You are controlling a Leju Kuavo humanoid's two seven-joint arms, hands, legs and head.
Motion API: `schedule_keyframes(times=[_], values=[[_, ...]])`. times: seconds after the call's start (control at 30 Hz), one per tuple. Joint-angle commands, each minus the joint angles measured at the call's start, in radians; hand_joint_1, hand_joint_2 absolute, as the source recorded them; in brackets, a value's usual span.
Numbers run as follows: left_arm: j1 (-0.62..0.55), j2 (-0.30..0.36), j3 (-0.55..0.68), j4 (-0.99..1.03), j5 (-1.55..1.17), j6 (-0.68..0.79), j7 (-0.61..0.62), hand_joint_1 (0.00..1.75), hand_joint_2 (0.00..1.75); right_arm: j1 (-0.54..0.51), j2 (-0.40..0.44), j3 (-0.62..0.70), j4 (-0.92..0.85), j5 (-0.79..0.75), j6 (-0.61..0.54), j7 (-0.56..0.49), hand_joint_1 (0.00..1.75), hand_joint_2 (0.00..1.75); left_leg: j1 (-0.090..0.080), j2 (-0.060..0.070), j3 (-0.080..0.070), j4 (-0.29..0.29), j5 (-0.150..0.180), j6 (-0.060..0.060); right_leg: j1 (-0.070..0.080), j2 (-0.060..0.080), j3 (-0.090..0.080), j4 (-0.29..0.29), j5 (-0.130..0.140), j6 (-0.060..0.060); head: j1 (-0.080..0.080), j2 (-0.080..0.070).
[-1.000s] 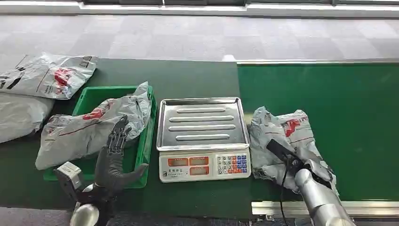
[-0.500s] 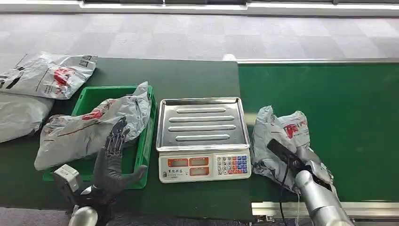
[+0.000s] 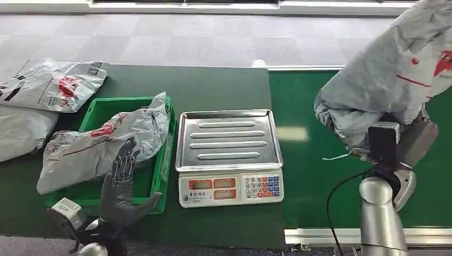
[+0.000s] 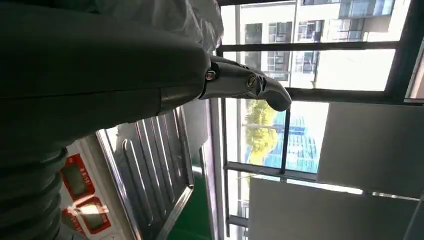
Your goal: Moved the parcel from conveyor to table for the left to box.
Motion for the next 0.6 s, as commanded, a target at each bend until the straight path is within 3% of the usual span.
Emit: schedule_keyframes(times=[0.03,0.07,0.13,0.2,0.3,0.47,0.53,0.57,0.6], values=[[-0.138,0.038,-0.059,0.177,0.010,-0.027,-0.023,0.00,1.75,-0.305,0.049,0.347,0.195,-0.019,0.419,0.094,1.75,1.75,-0.002,0.012,0.001,-0.001,0.001,0.000,-0.001,0.010,-0.004,0.001,0.004,-0.001,0.000,0.000],[-0.160,0.039,-0.067,0.192,0.007,-0.038,-0.027,0.00,1.75,-0.396,0.056,0.425,0.337,0.065,0.505,0.127,1.75,1.75,-0.001,0.012,0.001,-0.001,0.001,-0.001,-0.001,0.011,-0.004,0.001,0.004,-0.002,0.000,0.000],[-0.169,0.036,-0.068,0.198,0.007,-0.038,-0.026,0.00,1.75,-0.440,0.080,0.435,0.414,0.082,0.476,0.121,1.75,1.75,-0.001,0.015,0.002,-0.002,0.003,-0.002,-0.001,0.012,-0.003,-0.001,0.007,-0.003,0.000,0.000],[-0.169,0.036,-0.068,0.198,0.007,-0.038,-0.026,0.00,1.75,-0.440,0.080,0.435,0.414,0.082,0.476,0.121,1.75,1.75,-0.001,0.018,0.002,-0.001,0.004,-0.002,-0.001,0.015,-0.006,0.001,0.008,-0.003,0.000,0.000],[-0.161,0.037,-0.069,0.190,0.007,-0.039,-0.026,0.00,1.75,-0.428,0.069,0.433,0.408,0.078,0.470,0.113,1.75,1.75,0.000,0.007,-0.002,-0.001,0.008,-0.003,0.000,0.006,-0.006,0.000,0.009,-0.003,0.000,0.000],[-0.160,0.038,-0.069,0.190,0.007,-0.039,-0.026,0.00,1.75,-0.427,0.066,0.431,0.406,0.077,0.470,0.112,1.75,1.75,0.000,0.002,-0.002,-0.002,0.010,-0.002,0.001,0.001,-0.006,-0.001,0.009,-0.004,0.000,0.000],[-0.167,0.040,-0.070,0.193,0.005,-0.043,-0.023,0.00,1.75,-0.463,0.072,0.464,0.458,0.095,0.561,0.160,1.75,1.75,0.000,0.001,-0.003,-0.001,0.010,-0.002,0.000,0.001,-0.006,0.000,0.009,-0.004,0.000,0.000],[-0.184,0.042,-0.068,0.200,0.005,-0.044,-0.012,0.00,1.75,-0.533,0.108,0.500,0.591,0.105,0.654,0.183,1.75,1.75,0.000,0.003,-0.002,-0.002,0.010,-0.002,0.000,0.003,-0.005,-0.001,0.009,-0.004,0.000,0.000],[-0.193,0.041,-0.063,0.201,0.008,-0.044,-0.005,0.00,1.75,-0.582,0.136,0.528,0.688,0.125,0.677,0.198,1.75,1.75,0.000,0.002,-0.003,-0.001,0.010,-0.003,0.000,0.002,-0.007,0.001,0.009,-0.004,0.000,0.000]])
